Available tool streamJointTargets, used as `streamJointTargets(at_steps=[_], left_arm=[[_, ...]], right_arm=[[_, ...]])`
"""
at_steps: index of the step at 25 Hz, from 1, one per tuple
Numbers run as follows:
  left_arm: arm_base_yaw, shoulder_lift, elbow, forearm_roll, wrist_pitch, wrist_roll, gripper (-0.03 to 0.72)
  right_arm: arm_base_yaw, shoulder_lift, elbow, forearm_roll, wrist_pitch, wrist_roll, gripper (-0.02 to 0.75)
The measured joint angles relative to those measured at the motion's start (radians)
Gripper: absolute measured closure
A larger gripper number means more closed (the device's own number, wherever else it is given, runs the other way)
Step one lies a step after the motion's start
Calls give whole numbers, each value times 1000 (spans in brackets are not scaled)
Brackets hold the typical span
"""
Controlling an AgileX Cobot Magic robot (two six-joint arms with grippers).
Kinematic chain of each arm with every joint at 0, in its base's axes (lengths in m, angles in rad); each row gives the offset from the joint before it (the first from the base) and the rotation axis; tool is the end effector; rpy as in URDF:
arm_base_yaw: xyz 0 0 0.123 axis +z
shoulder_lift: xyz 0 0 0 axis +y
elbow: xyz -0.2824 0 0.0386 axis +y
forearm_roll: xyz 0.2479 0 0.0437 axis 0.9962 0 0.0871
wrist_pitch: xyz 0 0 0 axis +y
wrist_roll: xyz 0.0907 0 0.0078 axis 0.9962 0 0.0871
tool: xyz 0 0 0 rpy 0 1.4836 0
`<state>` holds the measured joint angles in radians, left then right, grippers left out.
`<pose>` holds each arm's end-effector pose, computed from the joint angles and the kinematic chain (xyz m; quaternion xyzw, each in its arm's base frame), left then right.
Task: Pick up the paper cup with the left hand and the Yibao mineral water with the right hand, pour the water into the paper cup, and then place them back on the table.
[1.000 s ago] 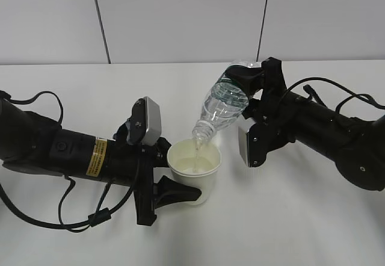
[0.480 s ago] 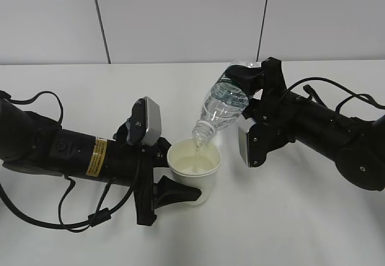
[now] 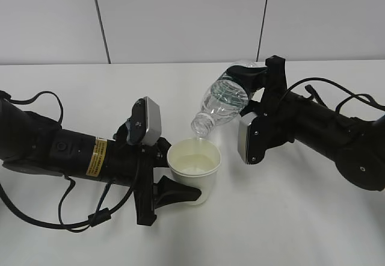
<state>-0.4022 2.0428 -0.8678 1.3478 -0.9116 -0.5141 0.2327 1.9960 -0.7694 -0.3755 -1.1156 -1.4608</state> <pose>0.2842 -0.1971 0.1030 0.5753 0.6322 -0.3409 0.3913 0.3456 0.1127 0.1410 -0.6430 0.3339 -0.3443 0.5971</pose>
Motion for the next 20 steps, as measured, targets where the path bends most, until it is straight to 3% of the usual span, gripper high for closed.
streamJointTargets(at_steps=[11, 20], left_arm=[[0, 0, 0, -55, 0, 0, 254], [0, 0, 0, -87, 0, 0, 254]], right_arm=[[0, 0, 15, 0, -5, 295, 294], [0, 0, 22, 12, -6, 839, 294]])
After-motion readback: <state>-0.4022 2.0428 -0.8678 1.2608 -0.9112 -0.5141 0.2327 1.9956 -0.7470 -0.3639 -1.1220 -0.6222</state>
